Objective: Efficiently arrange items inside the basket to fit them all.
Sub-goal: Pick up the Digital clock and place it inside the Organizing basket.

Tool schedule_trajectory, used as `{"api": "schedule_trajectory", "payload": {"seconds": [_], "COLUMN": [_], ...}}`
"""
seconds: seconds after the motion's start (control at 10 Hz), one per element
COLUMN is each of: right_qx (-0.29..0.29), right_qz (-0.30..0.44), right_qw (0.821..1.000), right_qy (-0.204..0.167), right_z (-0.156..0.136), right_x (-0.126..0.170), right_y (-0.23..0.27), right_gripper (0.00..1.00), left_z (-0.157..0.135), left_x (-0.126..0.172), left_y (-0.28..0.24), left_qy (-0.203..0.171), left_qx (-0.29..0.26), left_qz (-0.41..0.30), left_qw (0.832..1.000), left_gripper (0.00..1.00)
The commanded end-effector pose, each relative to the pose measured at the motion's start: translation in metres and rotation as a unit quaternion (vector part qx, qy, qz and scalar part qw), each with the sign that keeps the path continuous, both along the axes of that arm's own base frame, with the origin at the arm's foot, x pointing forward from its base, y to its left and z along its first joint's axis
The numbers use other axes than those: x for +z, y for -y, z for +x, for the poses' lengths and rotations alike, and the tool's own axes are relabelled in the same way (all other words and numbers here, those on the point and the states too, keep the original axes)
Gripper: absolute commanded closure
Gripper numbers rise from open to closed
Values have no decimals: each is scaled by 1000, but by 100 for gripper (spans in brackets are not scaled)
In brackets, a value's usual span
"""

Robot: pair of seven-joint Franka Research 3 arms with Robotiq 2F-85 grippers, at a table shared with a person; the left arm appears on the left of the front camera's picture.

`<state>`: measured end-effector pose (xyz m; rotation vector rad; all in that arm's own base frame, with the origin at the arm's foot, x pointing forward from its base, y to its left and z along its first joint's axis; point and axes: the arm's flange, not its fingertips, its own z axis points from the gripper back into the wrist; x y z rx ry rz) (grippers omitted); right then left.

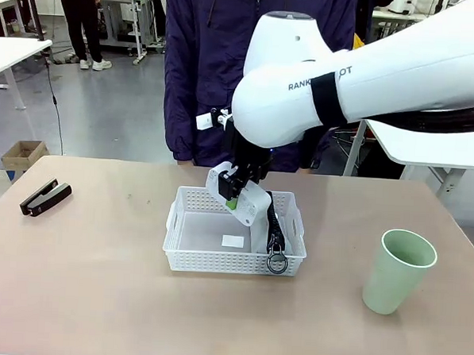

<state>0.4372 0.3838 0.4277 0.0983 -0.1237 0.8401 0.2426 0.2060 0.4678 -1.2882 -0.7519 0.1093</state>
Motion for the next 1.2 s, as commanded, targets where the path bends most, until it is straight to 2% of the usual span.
{"api": "schedule_trajectory", "payload": {"seconds": [0.0, 0.4, 0.6, 1.0, 1.1], "right_qx": [26, 81, 92, 110, 109], "right_qz": [-18, -20, -29, -49, -52], "right_qw": [999, 996, 993, 989, 989], "right_qy": [7, -21, -68, -80, -81], "right_z": [13, 39, 45, 41, 42], "right_x": [-7, -49, -65, -77, -76], "right_y": [-7, -11, -11, -13, -12], "right_gripper": [49, 49, 49, 49, 30], "left_z": [1, 1, 1, 1, 1], "left_x": [2, 2, 2, 2, 2], "left_y": [0, 0, 0, 0, 0], "left_qy": [15, 15, 15, 15, 15], "left_qx": [1, 1, 1, 1, 1], "left_qz": [-4, -4, -4, -4, -4], "left_qw": [1000, 1000, 1000, 1000, 1000], "left_gripper": [0, 0, 0, 0, 0]}}
